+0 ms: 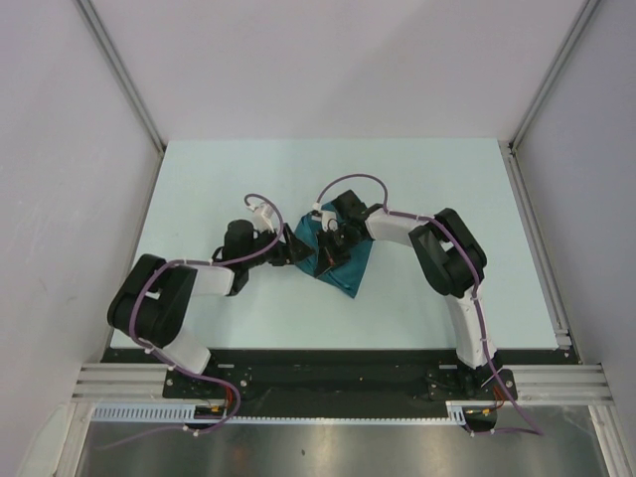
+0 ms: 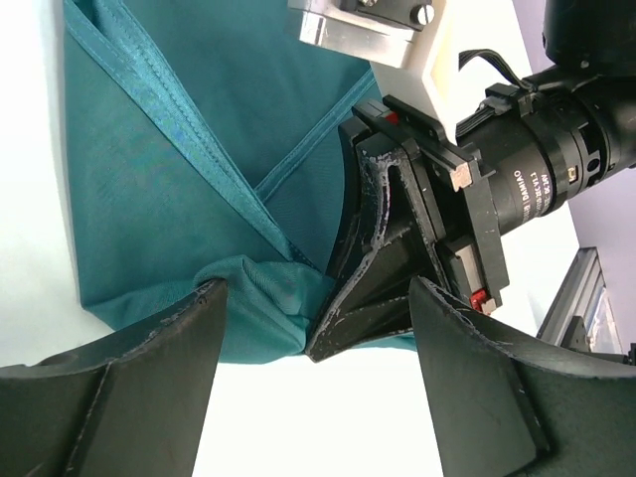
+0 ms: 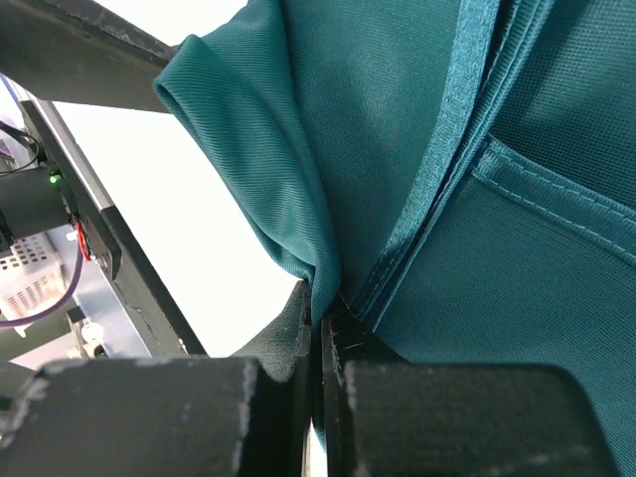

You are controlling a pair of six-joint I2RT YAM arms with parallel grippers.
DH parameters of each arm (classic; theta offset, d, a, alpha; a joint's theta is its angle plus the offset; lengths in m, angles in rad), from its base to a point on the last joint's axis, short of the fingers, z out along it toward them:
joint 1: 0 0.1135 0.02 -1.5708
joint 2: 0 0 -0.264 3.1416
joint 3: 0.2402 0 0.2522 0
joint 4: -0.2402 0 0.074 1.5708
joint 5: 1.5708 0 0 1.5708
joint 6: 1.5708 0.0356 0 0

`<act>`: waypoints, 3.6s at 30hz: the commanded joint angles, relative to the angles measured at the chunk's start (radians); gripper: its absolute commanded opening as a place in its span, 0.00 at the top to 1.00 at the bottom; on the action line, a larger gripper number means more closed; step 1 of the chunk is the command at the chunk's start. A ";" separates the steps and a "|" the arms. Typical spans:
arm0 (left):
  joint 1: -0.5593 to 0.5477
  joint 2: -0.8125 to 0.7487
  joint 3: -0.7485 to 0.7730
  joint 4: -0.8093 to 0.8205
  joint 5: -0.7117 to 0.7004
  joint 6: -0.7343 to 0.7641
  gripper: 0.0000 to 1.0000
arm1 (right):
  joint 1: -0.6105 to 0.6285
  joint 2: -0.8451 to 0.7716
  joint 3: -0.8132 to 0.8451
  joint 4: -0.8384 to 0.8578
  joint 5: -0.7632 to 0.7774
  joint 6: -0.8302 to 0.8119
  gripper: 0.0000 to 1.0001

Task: Fold the napkin, place the utensils inside, and roll it up
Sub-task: Roll the napkin with the utensil

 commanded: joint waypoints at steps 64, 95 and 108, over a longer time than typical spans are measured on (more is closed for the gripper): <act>0.026 0.118 0.021 -0.166 -0.149 0.005 0.23 | 0.315 -0.535 -0.519 0.452 0.904 -0.343 0.17; 0.048 0.126 0.030 -0.179 -0.132 0.009 0.23 | 0.418 -0.458 -0.531 0.490 1.081 -0.447 0.33; 0.049 0.120 0.030 -0.182 -0.121 0.008 0.23 | 0.384 -0.443 -0.505 0.484 1.076 -0.467 0.25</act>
